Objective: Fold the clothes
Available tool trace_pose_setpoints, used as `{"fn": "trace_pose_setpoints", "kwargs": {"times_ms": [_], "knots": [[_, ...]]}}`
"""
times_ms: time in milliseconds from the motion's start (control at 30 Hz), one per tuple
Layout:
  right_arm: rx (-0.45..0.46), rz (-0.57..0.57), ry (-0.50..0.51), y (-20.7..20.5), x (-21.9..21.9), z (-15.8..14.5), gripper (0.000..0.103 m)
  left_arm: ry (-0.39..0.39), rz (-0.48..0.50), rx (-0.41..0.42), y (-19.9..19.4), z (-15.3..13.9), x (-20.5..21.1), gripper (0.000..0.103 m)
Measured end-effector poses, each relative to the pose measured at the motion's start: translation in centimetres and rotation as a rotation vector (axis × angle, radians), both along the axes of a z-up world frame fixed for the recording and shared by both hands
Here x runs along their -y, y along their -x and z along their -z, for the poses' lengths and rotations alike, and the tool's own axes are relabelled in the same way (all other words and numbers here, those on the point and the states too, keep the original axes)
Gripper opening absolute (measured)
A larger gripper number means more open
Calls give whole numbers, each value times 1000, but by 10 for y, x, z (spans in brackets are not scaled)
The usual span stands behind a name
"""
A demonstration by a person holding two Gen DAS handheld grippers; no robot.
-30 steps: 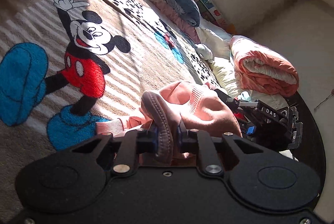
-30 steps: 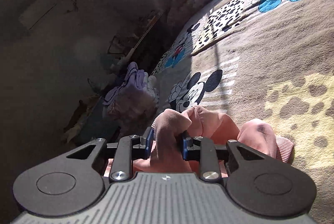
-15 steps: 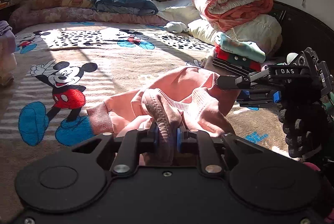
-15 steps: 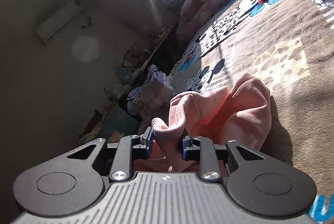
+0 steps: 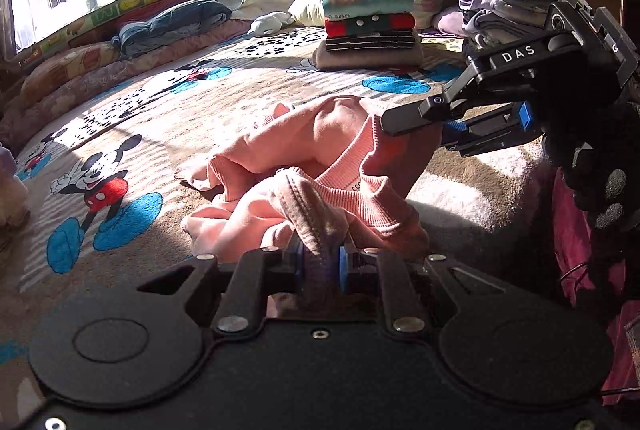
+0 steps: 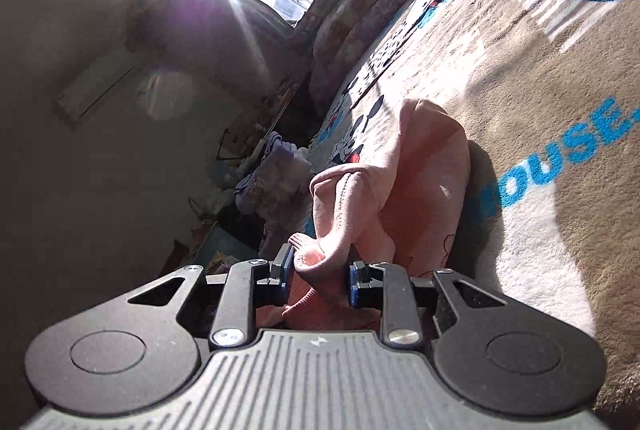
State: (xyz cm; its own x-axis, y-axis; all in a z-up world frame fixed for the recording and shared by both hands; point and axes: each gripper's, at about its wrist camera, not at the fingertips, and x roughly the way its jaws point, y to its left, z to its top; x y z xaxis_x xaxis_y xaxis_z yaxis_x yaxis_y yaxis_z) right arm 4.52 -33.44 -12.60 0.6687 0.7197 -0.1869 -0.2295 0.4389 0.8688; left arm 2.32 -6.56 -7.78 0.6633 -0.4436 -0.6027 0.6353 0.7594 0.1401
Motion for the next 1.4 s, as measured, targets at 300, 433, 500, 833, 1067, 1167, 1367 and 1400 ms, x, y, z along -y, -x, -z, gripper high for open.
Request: {"fn": "trace_pose_setpoints", "kwargs": {"times_ms": [300,433,500,833,1067,1167,1367,1400], "knots": [[-153,110,108,48,10,31,29,18,18,-107,27,19,10,44],[-127,150,132,71,20,18,57,139,16,-145,34,3,-5,64],[-97,188,126,83,27,10,67,240,-23,-169,32,-8,-21,67],[7,198,199,33,38,-30,83,576,-389,-372,-22,-6,-83,78],[43,54,380,-62,15,-22,85,674,-472,-488,-66,24,-94,80],[28,18,392,-86,2,-5,89,678,-470,-515,-83,37,-89,81],[13,-14,387,-97,-10,30,61,642,-425,-517,-118,54,-71,78],[29,-38,383,-98,-13,28,56,632,-409,-504,-121,55,-68,75]]}}
